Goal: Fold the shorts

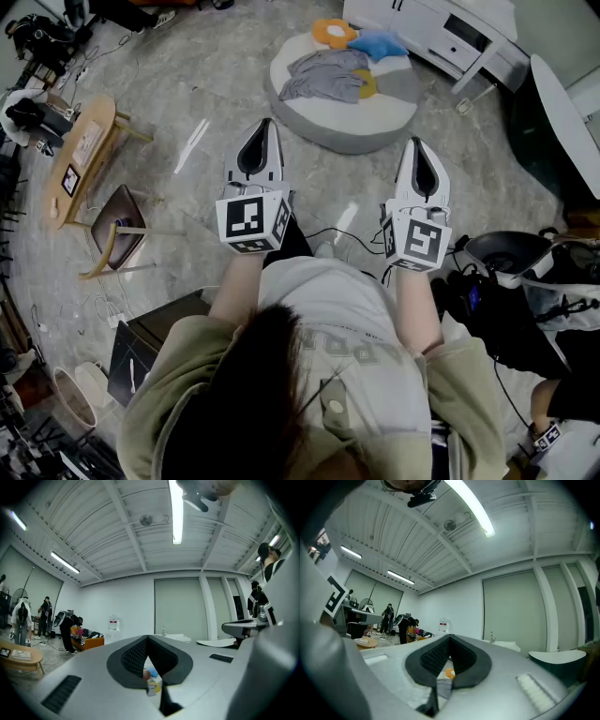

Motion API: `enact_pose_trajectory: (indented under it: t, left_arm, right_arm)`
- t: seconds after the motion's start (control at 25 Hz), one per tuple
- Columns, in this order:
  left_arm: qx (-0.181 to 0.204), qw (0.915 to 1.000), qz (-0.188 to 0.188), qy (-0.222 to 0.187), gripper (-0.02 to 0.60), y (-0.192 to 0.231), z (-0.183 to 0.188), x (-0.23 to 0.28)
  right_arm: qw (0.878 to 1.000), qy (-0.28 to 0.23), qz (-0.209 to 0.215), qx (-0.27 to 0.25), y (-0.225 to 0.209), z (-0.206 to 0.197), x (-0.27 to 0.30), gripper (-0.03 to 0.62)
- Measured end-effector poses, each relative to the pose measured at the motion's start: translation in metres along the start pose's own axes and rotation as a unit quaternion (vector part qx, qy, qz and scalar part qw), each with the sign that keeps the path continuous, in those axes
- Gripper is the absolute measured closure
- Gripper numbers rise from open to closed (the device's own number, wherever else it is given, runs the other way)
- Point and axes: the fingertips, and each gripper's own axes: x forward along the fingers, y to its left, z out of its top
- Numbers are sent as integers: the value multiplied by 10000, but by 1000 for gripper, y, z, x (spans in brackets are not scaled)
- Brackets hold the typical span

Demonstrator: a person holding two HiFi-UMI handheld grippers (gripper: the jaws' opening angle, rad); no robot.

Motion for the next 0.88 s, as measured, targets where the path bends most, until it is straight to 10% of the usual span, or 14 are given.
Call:
enact_pose_trajectory:
  t: [0.88]
  left_arm:
    - [218,9997,-8,89,572,-3,6,24]
  right_arm:
    - [9998,41,184,2,-6,1,22,595]
